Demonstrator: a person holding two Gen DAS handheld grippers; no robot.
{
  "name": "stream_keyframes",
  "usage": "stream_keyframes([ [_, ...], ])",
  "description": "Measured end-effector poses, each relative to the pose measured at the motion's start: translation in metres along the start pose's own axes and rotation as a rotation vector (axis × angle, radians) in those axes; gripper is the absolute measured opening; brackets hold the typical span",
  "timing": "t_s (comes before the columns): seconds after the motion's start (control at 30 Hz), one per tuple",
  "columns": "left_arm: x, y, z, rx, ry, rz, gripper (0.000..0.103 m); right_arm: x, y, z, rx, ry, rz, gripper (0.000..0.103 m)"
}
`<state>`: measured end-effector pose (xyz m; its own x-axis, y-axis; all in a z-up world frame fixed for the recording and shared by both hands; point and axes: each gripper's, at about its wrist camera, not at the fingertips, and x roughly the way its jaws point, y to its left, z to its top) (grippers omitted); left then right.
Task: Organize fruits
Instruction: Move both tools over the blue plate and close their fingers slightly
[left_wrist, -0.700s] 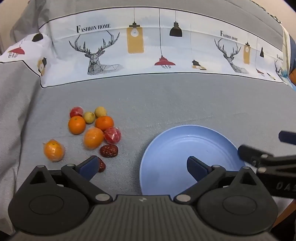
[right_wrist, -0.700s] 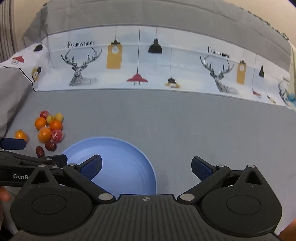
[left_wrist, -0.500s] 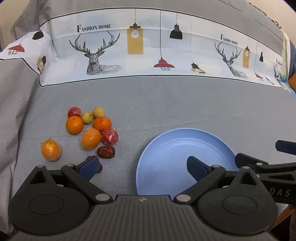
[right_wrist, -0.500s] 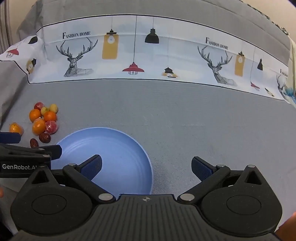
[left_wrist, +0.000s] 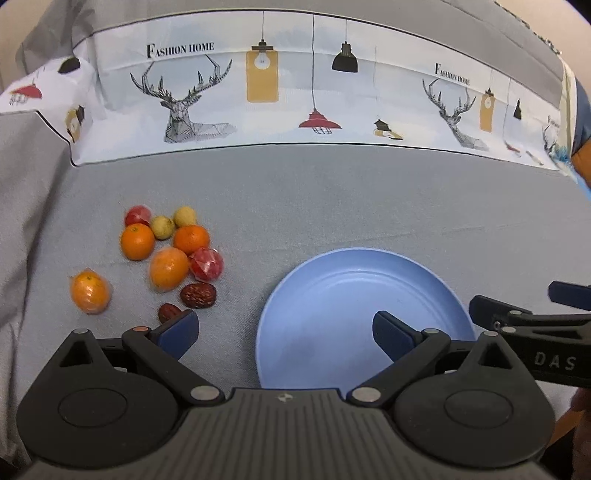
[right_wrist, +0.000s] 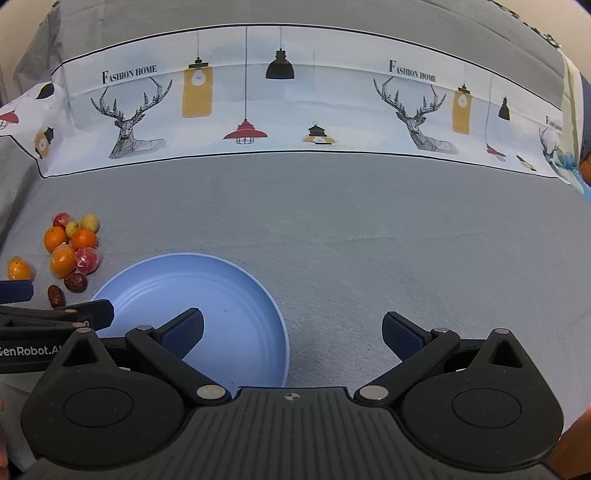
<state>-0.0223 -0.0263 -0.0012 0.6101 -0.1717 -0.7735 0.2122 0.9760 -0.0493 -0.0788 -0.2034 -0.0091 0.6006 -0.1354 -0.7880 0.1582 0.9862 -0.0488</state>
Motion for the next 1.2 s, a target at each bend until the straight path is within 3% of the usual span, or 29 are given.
stream_keyframes([
  [0.1,-0.003,-0.001,0.001,-0.01,-0.017,-0.033,0.101,0.002,0.001,-0.001,0.015,0.0,-0.003,0.102],
  [0.6,-0.009,-0.01,0.001,0.07,-0.046,-0.038,0.096,0.0,0.003,0.001,0.008,-0.006,-0.022,0.101],
  [0.73,-0.009,-0.009,0.001,0.082,-0.043,-0.041,0.083,0.0,0.006,-0.001,0.001,-0.015,0.005,0.096],
  [0.83,-0.01,-0.008,0.0,0.091,-0.042,-0.035,0.068,0.0,0.011,-0.002,-0.025,-0.016,0.012,0.086],
  [1.13,-0.01,-0.003,0.001,0.084,-0.026,-0.059,0.033,0.0,0.009,-0.002,-0.028,-0.014,0.021,0.039],
  [1.2,-0.01,-0.004,0.001,0.093,-0.03,-0.061,0.032,0.001,0.011,-0.003,-0.031,-0.016,0.036,0.027],
])
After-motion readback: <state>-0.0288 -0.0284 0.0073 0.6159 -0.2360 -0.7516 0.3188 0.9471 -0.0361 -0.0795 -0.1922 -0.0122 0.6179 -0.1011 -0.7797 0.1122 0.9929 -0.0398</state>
